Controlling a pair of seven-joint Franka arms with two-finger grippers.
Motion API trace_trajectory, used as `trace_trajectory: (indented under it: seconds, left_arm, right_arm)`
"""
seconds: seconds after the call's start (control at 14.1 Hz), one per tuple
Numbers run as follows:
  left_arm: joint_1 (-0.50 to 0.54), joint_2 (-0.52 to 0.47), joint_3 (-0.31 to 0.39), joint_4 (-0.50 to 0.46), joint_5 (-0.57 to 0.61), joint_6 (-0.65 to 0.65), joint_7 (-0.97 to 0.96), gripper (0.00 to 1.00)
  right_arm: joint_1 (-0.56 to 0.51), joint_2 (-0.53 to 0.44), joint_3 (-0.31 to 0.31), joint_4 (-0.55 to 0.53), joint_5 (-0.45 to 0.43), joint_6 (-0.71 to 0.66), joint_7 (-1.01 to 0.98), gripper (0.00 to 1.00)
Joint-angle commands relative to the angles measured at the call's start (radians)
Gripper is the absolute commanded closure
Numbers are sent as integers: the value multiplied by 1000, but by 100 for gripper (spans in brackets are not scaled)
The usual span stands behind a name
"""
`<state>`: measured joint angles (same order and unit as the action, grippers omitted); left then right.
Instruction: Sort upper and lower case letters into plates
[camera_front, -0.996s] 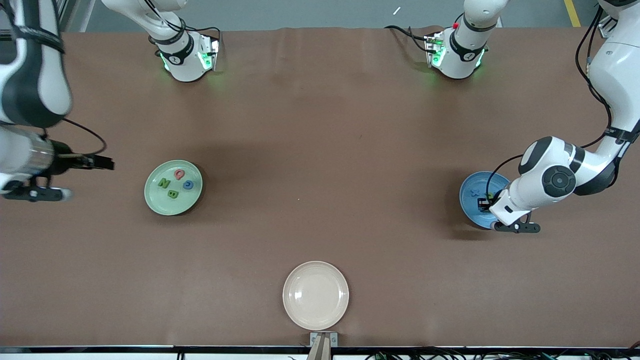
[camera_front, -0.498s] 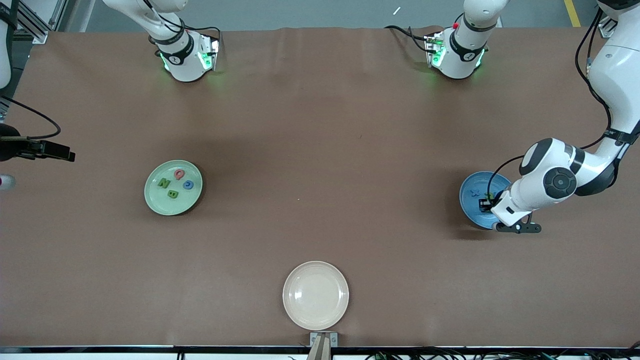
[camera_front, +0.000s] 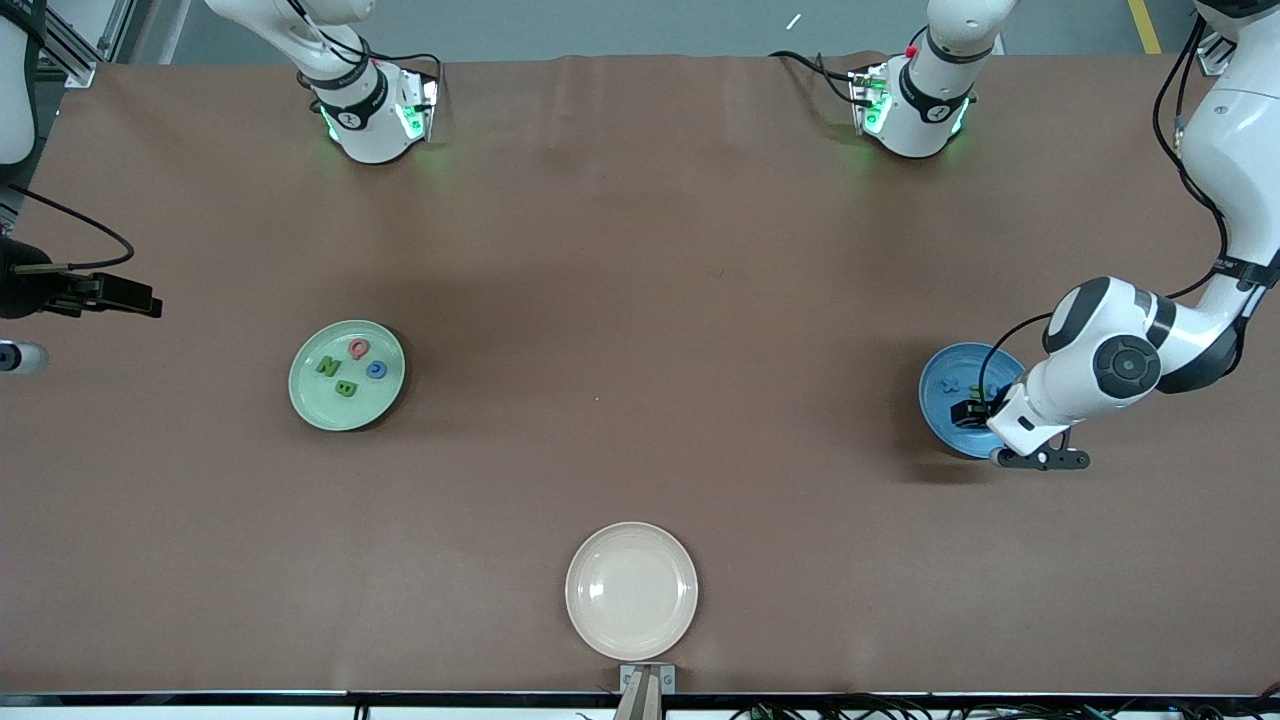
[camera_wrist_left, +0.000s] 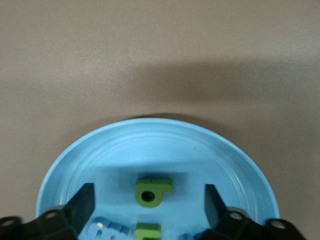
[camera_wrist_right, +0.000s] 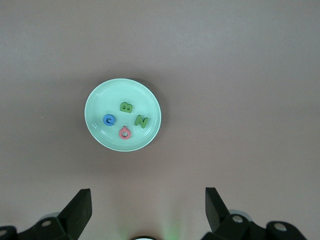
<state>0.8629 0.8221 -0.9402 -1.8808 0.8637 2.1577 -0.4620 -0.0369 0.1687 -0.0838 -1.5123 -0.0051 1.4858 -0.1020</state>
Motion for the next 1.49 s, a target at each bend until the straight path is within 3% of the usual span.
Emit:
trace_trajectory:
  seconds: [0.0,0.14,0.21,0.64,0.85,1.07,1.28,1.42]
  left_arm:
    - [103,-51,-121,-6,-35,-93,8,0]
    - [220,-44,-247,-9,-54,-160,8,0]
    - [238,-46,-276,-8,-58,-201,-1,0]
    - [228,-34,-276,23,-57,-217,2,0]
    - [87,-46,-146,86,-60,-219,13,0]
    - [9,-55,-77,126,-89,-232,17,0]
    - [-175,-99,100,209,-190,-271,54,0]
    - [-264,-228,255,207,-375,-271,202,0]
  right_arm:
    - [20,-11,1,0,-7,-10,2,0]
    - [20,-9,-1,0,-4,-10,7,0]
    - [22,-8,1,9,-4,-10,4,0]
    - [38,-1,-1,83,2,-10,1,0]
    - [38,0,-1,93,2,-7,1,0]
    - [35,-2,-1,93,10,-9,7,0]
    - [35,0,-2,89,13,-10,5,0]
    - [29,-3,-4,86,16,-22,-7,0]
